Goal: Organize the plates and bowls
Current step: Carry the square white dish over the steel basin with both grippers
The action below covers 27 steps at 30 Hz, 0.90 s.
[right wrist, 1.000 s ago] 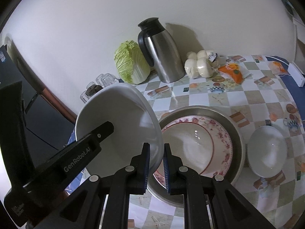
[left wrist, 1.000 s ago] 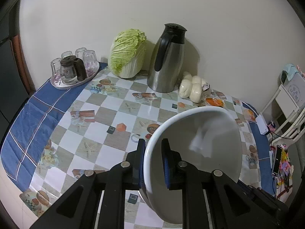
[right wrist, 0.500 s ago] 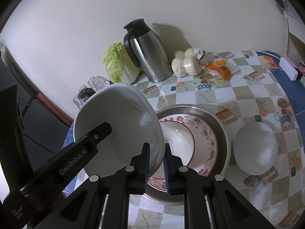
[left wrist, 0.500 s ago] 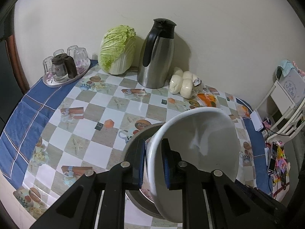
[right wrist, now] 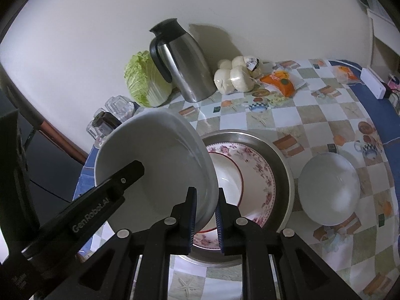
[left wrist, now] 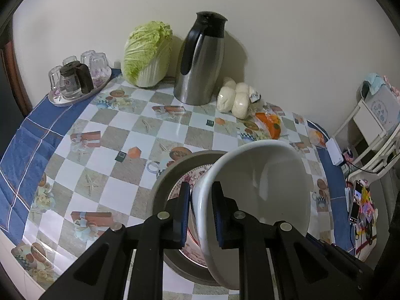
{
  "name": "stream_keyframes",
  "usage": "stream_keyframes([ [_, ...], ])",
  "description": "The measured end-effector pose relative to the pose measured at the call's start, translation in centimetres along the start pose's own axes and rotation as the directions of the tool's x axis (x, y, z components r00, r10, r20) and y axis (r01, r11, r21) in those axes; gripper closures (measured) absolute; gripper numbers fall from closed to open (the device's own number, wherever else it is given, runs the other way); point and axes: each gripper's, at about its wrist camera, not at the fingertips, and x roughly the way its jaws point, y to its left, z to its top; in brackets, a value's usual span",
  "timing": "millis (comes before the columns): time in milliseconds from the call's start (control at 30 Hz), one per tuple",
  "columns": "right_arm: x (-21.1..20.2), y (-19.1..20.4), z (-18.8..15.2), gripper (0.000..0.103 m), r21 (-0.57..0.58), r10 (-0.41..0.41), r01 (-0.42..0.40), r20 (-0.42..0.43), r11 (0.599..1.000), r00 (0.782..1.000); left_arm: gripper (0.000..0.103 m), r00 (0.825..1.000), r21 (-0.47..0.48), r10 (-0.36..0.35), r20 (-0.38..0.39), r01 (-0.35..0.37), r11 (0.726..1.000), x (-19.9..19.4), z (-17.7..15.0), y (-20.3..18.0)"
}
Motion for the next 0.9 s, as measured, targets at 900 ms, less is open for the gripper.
stream_keyframes([
  [900, 2.9, -2.3, -0.1, 0.086, 0.058, -0.055, 0.059, -0.069, 0.997, 0.996, 0.086, 0.991, -0.009, -0.033, -0.126, 0.032, 0.999, 4.4, -0.8, 0.0],
])
